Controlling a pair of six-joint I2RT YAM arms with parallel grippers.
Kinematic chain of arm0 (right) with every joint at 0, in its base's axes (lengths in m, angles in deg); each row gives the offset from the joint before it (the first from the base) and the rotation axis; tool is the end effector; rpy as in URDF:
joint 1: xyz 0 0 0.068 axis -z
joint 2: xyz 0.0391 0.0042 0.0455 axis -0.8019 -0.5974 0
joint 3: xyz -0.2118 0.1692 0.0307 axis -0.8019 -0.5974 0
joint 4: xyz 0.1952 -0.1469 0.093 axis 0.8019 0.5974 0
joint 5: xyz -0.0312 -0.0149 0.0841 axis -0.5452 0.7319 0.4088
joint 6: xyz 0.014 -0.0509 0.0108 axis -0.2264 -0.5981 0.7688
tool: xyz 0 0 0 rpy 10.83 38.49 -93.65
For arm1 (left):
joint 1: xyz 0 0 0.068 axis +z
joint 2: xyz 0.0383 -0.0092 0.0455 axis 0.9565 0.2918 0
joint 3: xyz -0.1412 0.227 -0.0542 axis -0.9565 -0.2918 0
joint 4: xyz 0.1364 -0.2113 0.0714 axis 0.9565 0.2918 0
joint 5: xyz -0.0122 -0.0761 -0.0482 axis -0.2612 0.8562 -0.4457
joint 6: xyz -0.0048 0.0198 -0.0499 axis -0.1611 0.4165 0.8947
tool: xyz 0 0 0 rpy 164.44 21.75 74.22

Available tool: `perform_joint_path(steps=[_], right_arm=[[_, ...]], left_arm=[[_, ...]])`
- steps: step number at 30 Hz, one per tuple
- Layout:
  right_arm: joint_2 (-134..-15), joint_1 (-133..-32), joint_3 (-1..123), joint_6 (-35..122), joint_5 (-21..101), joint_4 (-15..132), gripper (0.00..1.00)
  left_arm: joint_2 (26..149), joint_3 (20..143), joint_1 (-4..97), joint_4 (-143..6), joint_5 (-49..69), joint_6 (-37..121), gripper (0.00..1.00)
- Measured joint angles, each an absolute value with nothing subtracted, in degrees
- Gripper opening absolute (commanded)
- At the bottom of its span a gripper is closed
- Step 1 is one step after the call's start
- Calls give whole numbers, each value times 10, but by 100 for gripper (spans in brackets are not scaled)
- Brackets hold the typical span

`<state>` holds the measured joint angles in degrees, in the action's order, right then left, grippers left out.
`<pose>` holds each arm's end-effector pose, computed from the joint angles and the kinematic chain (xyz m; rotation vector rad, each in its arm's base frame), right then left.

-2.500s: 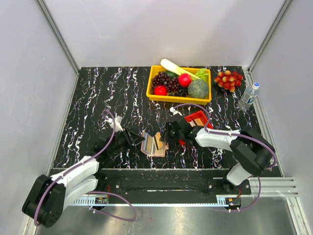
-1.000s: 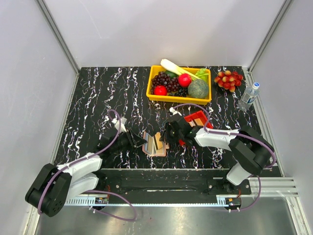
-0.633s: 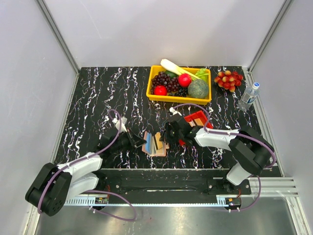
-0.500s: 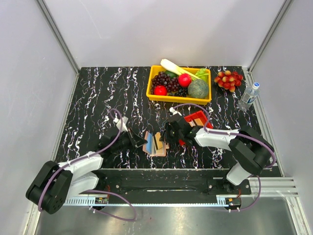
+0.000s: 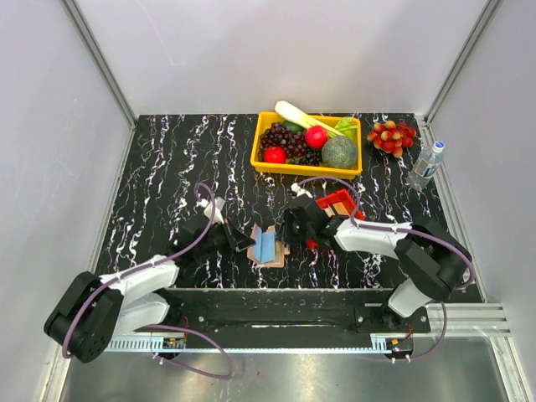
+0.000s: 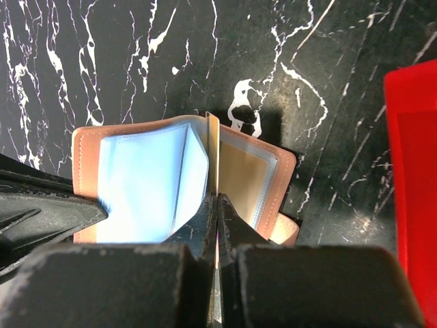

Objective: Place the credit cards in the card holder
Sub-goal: Insert the credit card into the card holder.

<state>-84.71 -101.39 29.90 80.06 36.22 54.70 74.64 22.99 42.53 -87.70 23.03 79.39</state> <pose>0.2100 0.2371 0.1639 -0.1423 2.4919 0.8183 0.1663 -0.1128 0.1534 -0.1134 2.2522 -1.1931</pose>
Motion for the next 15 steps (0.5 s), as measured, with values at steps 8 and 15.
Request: perform_joint_path(steps=[8, 15], right_arm=[[-753, -1016, 299, 782, 281, 620, 0], [-653, -1016, 292, 779, 249, 628, 0]], left_arm=[[716, 238, 424, -808, 176, 780, 0], [718, 237, 424, -745, 127, 777, 0]])
